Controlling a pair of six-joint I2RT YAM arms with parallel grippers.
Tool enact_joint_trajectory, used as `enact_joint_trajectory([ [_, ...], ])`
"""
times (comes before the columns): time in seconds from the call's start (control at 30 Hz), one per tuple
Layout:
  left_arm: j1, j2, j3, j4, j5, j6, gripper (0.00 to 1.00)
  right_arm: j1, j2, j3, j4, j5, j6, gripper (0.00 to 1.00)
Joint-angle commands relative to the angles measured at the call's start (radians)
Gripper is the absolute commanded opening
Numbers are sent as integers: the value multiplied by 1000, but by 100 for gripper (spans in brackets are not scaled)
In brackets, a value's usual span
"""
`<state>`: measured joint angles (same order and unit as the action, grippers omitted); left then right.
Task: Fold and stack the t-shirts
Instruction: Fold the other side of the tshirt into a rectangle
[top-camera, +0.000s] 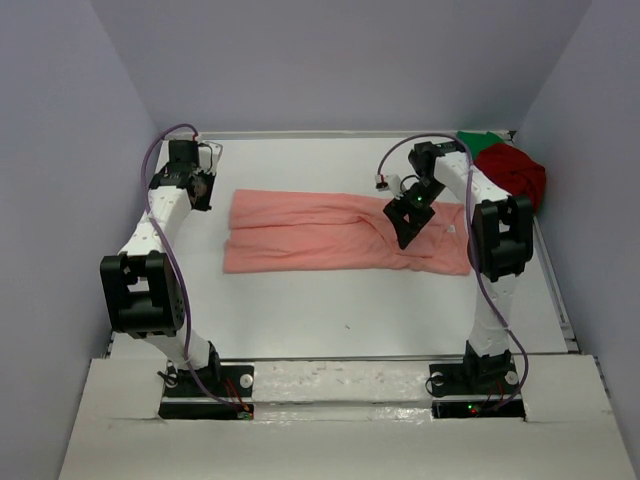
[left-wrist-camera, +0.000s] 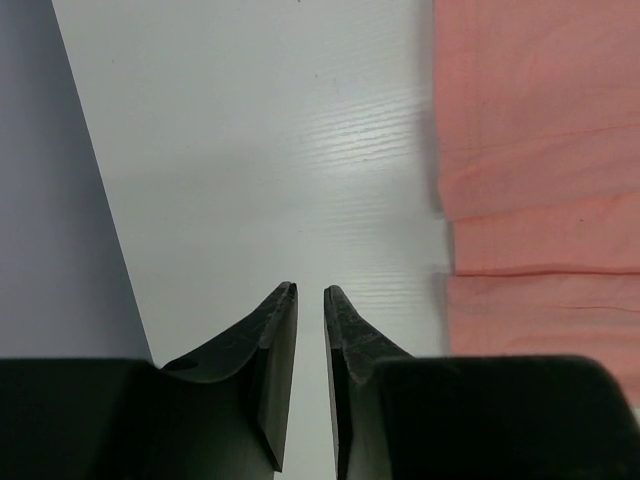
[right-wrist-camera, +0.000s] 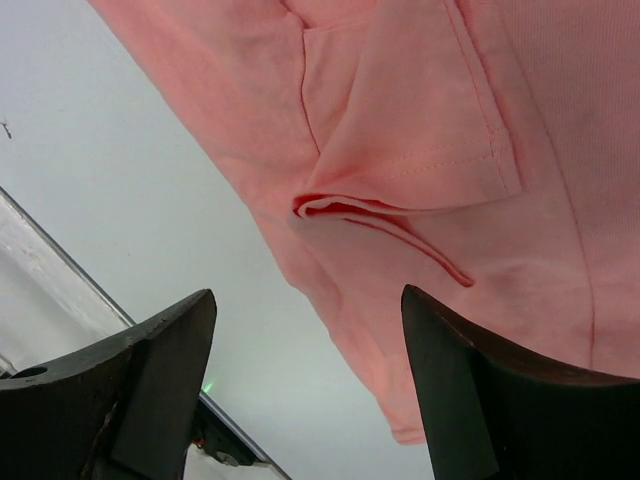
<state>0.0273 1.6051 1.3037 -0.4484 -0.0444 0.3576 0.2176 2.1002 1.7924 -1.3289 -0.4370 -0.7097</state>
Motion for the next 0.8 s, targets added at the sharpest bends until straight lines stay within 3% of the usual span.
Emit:
enact_joint_trajectory([
  [0.0,-10,-43,17,-19,9,7,30,5,-60,71,-73,-11,-13,80],
  [0.1,-10,-48,14,-21,8,9,31,5,-74,100,-44,-3,4,76],
  [0.33,-12,-71,-9,-12,6,12,31,5,-48,125,0,-17,53,52],
  [0.77,-12,-63,-21,-13,-6,15,32,5,55,85,37,-49,58,48],
])
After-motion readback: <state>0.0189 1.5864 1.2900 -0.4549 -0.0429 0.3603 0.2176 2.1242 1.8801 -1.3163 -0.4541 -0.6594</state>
